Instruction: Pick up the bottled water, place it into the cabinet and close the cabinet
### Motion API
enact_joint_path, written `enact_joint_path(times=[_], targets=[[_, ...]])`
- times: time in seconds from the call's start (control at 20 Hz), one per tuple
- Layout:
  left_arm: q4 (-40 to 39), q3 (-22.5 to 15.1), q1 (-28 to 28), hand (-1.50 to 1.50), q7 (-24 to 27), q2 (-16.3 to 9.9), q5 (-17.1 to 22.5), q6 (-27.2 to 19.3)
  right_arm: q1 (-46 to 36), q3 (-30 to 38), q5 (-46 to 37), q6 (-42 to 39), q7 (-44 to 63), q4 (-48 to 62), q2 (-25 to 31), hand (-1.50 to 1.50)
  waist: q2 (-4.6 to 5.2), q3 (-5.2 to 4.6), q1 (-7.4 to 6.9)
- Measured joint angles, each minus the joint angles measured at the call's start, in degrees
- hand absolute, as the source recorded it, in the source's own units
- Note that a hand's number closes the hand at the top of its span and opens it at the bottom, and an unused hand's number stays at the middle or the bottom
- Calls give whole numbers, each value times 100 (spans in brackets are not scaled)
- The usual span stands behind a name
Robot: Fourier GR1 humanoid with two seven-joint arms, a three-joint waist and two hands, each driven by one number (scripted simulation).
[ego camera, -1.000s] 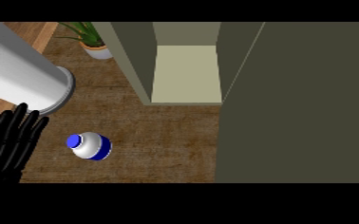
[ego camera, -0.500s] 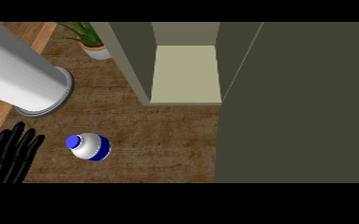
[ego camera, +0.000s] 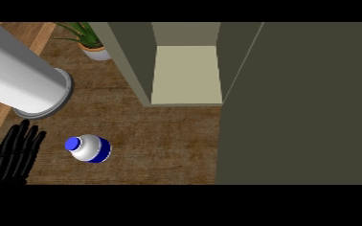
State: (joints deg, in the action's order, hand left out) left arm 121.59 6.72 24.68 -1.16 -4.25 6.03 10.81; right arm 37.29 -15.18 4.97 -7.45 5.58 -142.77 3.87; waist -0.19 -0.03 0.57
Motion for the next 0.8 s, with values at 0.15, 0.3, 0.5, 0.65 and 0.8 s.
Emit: enact_joint_path(times=[0.15,0.3,0.5,0.65,0.8], targets=[[-529,127,-235,-150,220,-19,-114,-1,128,98,-7,-74,-139,0,46,-150,4,1,7],[-1150,170,-387,-150,565,0,-251,34,430,64,-20,-214,-393,-22,108,-150,0,0,35],[-2005,354,-684,-150,993,-55,-316,69,803,-65,-52,-310,-715,-36,113,-150,-1,-1,58],[-2661,429,-964,-150,1331,-60,-438,32,980,6,-56,-405,-901,-37,180,-150,2,-1,58],[-3366,603,-1200,-150,1768,-98,-471,12,1148,32,-61,-477,-1085,-34,208,-150,5,-2,56]])
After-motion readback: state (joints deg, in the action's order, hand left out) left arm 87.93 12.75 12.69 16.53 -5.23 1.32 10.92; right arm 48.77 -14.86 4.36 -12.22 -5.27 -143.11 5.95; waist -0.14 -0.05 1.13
